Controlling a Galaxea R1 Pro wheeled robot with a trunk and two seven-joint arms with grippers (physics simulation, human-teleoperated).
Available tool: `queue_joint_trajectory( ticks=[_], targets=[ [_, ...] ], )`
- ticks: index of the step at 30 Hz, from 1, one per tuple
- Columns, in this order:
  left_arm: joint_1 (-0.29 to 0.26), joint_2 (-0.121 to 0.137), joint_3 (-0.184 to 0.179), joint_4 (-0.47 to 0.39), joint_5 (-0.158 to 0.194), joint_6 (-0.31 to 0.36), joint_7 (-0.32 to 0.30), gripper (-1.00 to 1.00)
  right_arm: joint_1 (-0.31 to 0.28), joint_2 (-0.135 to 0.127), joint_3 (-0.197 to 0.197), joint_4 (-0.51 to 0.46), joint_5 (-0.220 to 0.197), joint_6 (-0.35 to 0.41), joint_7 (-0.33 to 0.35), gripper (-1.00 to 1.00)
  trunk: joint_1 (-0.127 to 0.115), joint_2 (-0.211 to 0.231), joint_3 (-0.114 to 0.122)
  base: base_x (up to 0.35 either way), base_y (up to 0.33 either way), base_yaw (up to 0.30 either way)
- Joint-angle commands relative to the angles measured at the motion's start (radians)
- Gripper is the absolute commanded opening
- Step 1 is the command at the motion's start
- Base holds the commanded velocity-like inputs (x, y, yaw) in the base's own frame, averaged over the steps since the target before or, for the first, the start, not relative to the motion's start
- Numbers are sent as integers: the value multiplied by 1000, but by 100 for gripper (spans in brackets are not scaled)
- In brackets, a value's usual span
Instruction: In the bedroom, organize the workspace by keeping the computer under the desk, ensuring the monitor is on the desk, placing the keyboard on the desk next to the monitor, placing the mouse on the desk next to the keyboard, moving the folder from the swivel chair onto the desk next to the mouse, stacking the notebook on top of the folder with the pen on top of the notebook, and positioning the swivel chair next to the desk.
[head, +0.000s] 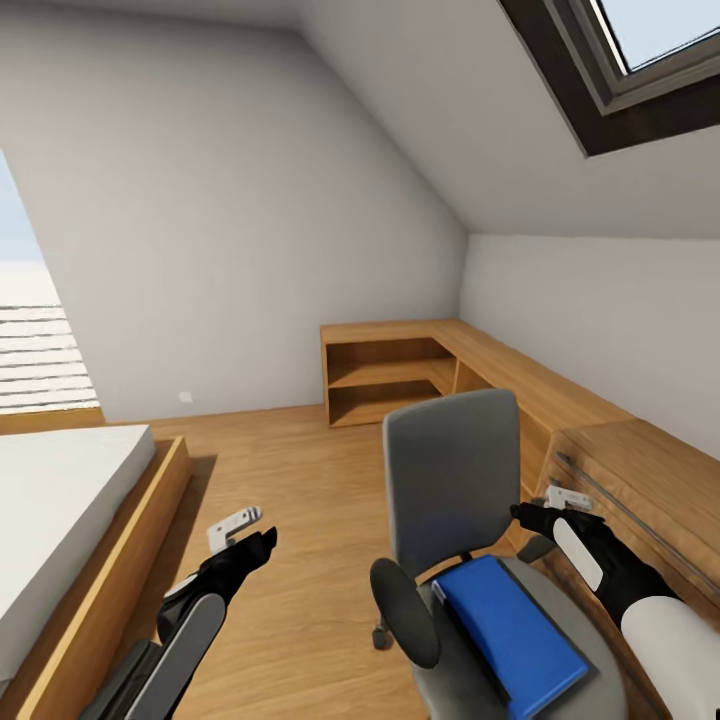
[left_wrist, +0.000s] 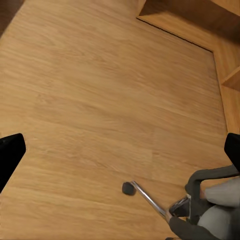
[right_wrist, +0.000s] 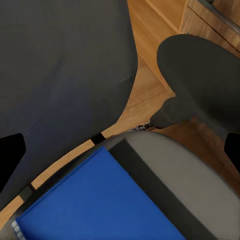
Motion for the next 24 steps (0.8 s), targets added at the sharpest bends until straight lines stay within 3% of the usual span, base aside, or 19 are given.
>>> queue_joint_trajectory(
  ticks=[1,2,5,24],
  targets=[
    [-1,1,3,-1,7,1,8,100,-1,-2,7,-2,-11,3,-10,100,4,-8,-4,0,0,0],
    [-1,1,36,3,7,2,8,100,-1,-2,7,0,-10,2,-10,100,8,-15,-8,0,0,0],
    [-1,0,55,5,8,2,8,100,-1,-2,7,3,-10,-2,-8,100,19,-36,-17,0,0,0],
    [-1,0,63,-1,6,2,4,100,-1,0,4,90,-9,-13,-3,100,92,-169,-76,0,0,0]
  ],
)
